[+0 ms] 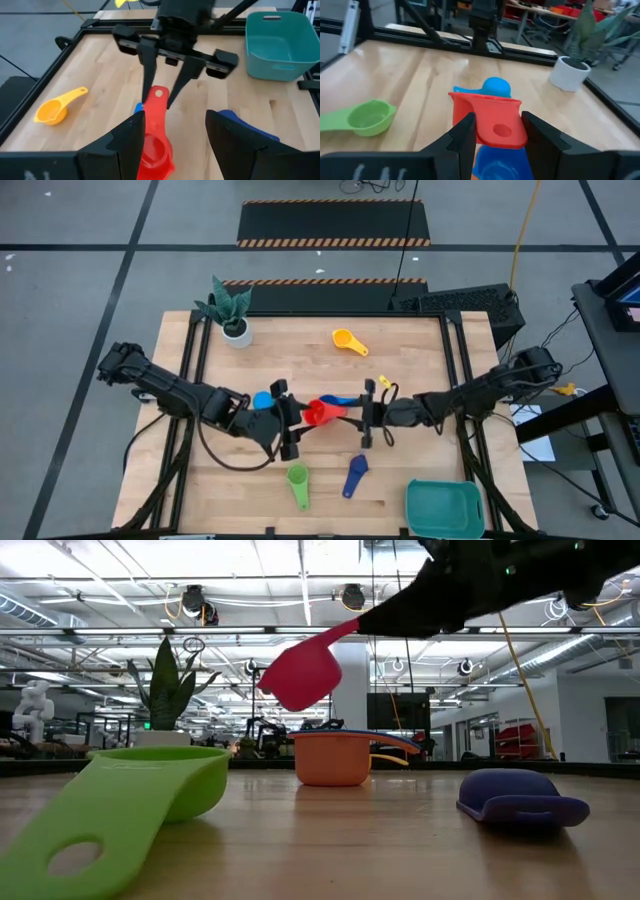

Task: Nest measuring cups in basket
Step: Stack the orange measuring cup on top of the blue measuring cup

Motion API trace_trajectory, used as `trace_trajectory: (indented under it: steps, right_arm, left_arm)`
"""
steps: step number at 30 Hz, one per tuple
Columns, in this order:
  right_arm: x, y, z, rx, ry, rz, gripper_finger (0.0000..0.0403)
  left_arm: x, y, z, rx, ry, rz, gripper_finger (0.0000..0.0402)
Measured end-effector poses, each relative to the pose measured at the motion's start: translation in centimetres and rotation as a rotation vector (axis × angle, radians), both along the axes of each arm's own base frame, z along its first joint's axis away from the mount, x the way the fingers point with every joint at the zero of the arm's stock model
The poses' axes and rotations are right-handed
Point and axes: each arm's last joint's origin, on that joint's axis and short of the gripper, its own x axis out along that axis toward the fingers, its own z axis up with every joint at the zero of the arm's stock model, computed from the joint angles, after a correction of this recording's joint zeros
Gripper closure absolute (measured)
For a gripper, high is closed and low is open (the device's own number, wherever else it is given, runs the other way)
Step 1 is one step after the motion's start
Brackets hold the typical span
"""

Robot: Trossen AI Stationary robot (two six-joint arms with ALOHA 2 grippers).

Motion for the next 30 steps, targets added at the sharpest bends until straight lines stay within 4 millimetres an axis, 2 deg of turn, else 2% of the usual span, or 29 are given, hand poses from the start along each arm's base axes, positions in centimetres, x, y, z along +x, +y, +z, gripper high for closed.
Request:
trace_trajectory:
  steps: [7, 12, 19, 30]
  right_arm:
    - [-1.3, -2.3, -1.6, 0.039, -0.058, 0.055, 0.0275]
    - [-1.7, -3.7, -1.9, 0.078, -0.106, 0.062, 0.0275]
    - [-1.7, -5.6, -2.3, 0.101, -0.062, 0.098, 0.0275]
    - [-1.8, -6.8, -2.3, 0.09, -0.065, 0.226, 0.0275]
  left_arm:
    - [-0.5, -0.8, -0.3, -0.023, 0.024, -0.005, 0.019]
    - [-1.0, -1.8, -0.3, -0.043, 0.021, -0.026, 0.019]
    - [-1.8, -3.4, -0.3, -0.066, 0.02, -0.058, 0.019]
    - [-2.8, -5.1, -0.3, -0.098, 0.009, -0.08, 0.019]
